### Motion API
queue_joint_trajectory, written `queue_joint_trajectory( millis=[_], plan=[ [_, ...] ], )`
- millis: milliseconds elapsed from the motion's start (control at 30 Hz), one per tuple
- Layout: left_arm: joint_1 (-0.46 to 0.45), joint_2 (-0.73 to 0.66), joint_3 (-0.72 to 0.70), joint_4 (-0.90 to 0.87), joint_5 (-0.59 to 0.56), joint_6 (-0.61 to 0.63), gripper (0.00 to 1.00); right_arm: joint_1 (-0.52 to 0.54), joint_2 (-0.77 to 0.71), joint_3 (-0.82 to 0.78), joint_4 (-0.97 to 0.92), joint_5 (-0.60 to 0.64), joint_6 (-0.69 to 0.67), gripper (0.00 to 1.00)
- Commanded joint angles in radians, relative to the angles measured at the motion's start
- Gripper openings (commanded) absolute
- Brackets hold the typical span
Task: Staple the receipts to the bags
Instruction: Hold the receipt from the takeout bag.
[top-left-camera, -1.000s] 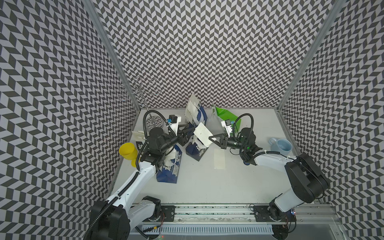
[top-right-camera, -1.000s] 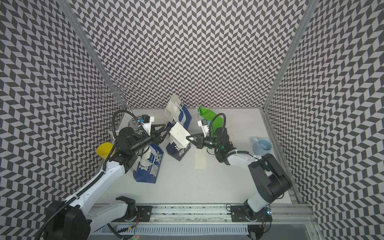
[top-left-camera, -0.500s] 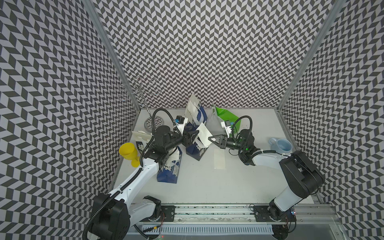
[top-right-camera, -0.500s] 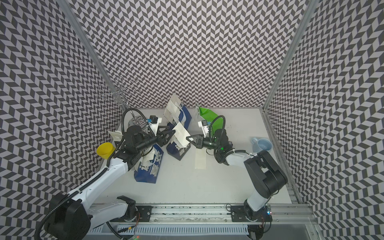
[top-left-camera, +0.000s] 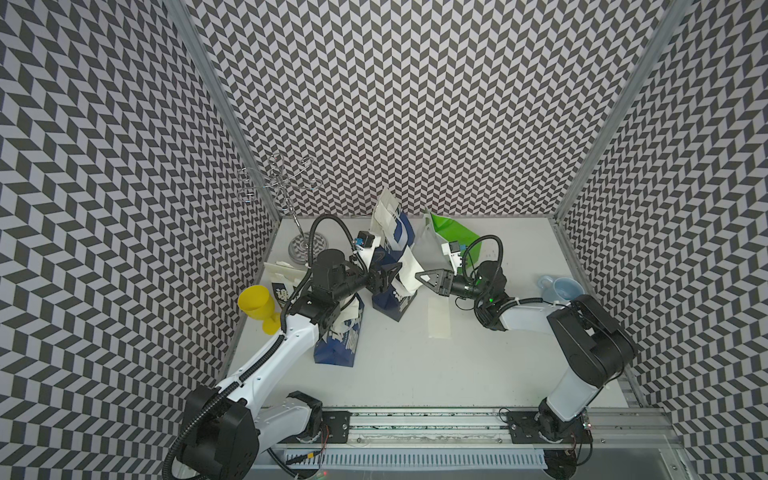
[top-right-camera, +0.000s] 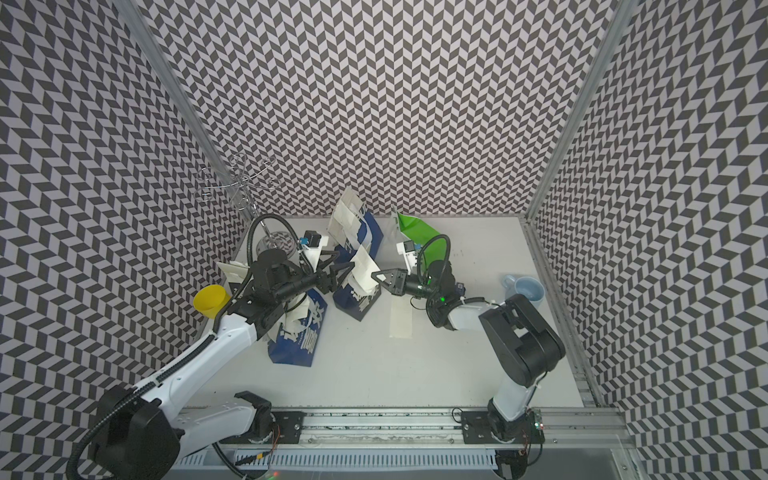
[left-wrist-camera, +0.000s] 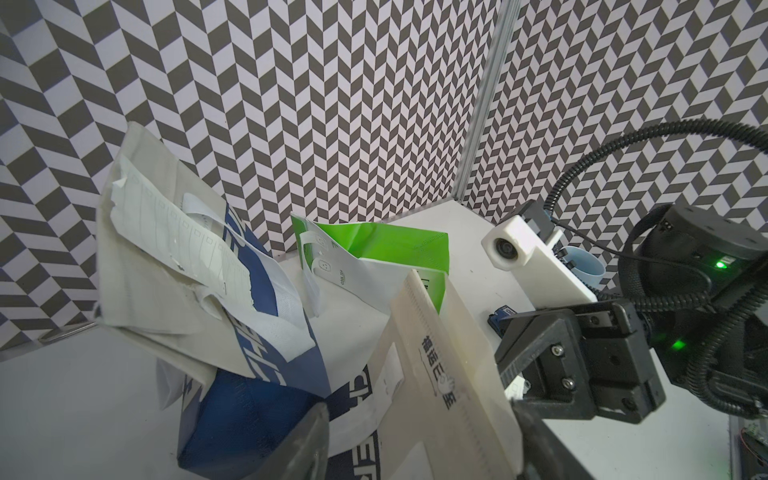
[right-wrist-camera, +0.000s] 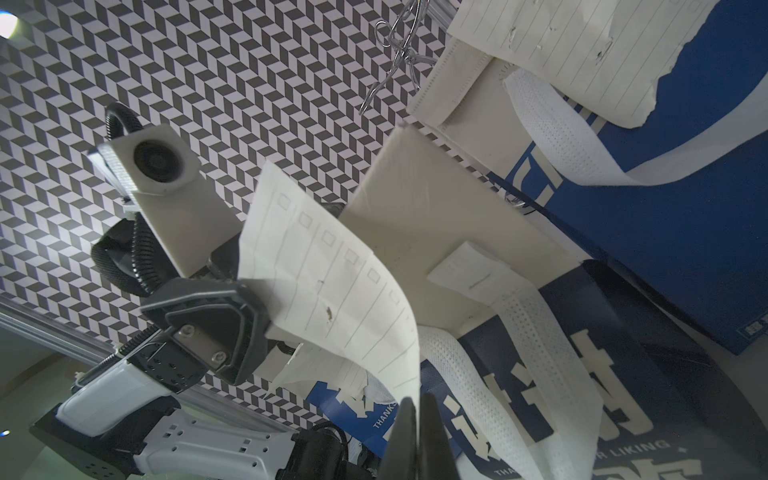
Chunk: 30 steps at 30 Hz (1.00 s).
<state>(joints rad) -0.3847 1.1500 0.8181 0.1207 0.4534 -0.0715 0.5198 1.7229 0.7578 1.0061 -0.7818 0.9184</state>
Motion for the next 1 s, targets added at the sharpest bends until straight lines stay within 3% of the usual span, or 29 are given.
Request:
queue_joint_trajectory(
  millis=[0,300,867,967],
  plan=[
    [-0.003,-0.022,0.043,-0.003,0.046,0.011,0.71,0.0,0.009,-0.001,0.112,-0.007,0.026,0.0],
    [0.003,0.02,0.044,0.0,0.079,-0.005,0.74,-0.001,0.002,-0.003,0.112,-0.011,0.024,0.0],
    [0.004,0.04,0.041,-0.018,0.028,-0.029,0.7,0.002,0.034,0.003,0.05,0.019,-0.011,0.0],
    [0.004,0.041,0.038,-0.018,0.027,-0.03,0.65,0.003,0.036,0.005,0.046,0.023,-0.009,0.0]
  ],
)
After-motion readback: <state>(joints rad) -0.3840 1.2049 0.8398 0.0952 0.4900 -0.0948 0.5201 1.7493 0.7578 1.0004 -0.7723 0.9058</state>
